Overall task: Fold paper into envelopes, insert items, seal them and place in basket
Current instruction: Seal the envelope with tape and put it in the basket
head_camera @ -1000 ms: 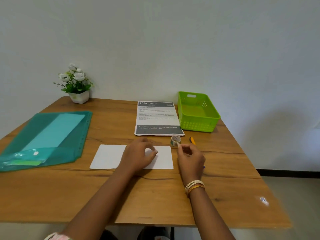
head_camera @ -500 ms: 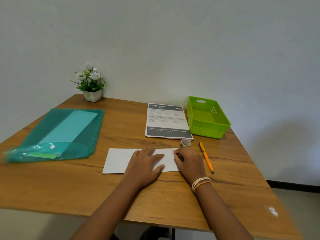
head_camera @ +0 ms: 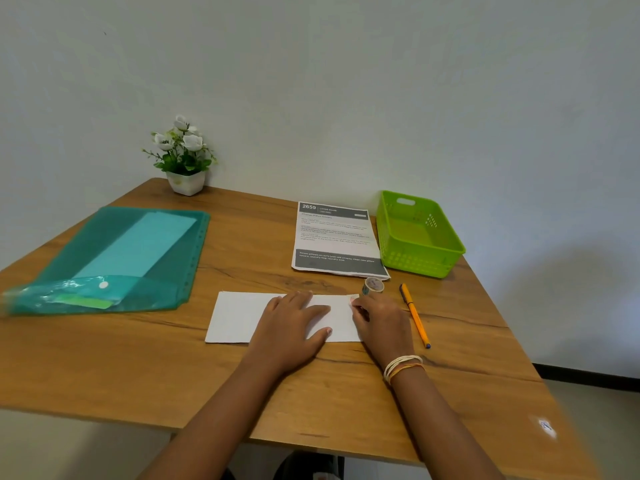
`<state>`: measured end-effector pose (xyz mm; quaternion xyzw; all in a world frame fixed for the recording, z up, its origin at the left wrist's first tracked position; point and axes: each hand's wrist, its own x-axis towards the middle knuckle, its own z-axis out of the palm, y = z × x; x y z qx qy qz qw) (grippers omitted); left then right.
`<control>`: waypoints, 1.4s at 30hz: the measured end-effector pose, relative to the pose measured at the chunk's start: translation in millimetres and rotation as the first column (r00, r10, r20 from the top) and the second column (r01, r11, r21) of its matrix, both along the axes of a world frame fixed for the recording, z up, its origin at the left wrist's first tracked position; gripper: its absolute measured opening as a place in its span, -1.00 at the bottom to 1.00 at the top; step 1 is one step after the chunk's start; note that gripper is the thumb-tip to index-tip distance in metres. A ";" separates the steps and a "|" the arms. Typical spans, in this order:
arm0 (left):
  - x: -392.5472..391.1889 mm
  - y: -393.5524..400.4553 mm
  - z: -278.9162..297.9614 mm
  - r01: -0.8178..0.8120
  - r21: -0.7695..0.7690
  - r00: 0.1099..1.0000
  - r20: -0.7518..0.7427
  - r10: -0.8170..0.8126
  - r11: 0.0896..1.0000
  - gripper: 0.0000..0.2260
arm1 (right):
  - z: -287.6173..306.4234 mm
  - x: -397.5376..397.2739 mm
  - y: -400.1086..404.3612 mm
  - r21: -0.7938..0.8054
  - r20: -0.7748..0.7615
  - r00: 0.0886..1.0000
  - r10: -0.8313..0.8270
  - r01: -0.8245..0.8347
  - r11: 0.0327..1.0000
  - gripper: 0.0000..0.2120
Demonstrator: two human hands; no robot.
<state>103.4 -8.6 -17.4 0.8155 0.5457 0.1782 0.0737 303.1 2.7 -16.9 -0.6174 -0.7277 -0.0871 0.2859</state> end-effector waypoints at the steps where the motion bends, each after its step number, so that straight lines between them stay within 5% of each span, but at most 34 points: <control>1: -0.1 0.0 0.0 0.001 0.000 1.000 -0.001 -0.001 1.000 -0.53 | 0.3 -0.3 -0.5 -0.004 0.007 1.000 -0.005 0.005 1.000 -0.89; 24: -0.3 -1.9 0.5 0.000 0.008 1.000 0.015 0.000 1.000 -0.52 | -1.0 -1.5 -4.4 -0.034 0.028 0.998 0.051 -0.050 0.998 -0.88; 32: 0.3 -2.6 4.1 0.000 -0.012 1.000 0.012 0.000 1.000 -0.53 | 14.2 1.7 6.5 -0.224 -0.457 0.887 -0.067 -0.042 0.974 -0.85; 42: 0.2 -1.9 2.9 -0.008 -0.008 1.000 0.024 0.008 1.000 -0.53 | 4.7 -1.3 8.0 -0.290 -0.141 0.987 -0.082 0.038 0.956 -0.68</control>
